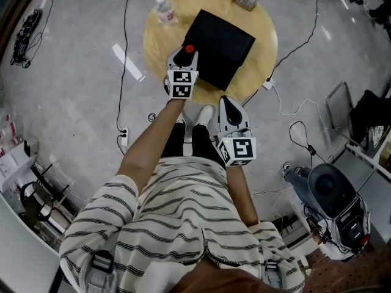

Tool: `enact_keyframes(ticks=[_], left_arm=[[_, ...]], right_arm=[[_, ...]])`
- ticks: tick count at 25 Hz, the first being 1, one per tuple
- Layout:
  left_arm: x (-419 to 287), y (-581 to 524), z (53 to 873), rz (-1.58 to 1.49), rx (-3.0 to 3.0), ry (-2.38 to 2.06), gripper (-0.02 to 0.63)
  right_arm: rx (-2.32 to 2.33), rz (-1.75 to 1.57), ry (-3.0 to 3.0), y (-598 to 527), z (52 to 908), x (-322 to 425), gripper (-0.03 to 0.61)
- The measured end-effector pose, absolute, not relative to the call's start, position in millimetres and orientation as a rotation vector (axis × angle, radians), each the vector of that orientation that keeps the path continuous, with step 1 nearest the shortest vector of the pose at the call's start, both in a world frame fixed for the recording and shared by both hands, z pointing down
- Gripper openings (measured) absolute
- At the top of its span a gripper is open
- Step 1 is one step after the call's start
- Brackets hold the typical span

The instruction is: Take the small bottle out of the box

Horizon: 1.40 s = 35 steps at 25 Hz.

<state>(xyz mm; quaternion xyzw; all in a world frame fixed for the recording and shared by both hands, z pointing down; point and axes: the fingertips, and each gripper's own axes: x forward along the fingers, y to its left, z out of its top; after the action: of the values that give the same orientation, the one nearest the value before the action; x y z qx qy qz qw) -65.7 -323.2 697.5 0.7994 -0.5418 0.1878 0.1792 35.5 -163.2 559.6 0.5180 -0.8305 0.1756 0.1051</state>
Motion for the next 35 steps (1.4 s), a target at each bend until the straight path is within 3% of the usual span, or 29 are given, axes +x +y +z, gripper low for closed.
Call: enact_keyframes(ticks=[35], left_arm=[[-70, -317, 673, 0.534, 2.301, -1.555, 0.15]], right_arm=[[1.518, 0.491, -2.459, -156, 558, 42, 0.012]])
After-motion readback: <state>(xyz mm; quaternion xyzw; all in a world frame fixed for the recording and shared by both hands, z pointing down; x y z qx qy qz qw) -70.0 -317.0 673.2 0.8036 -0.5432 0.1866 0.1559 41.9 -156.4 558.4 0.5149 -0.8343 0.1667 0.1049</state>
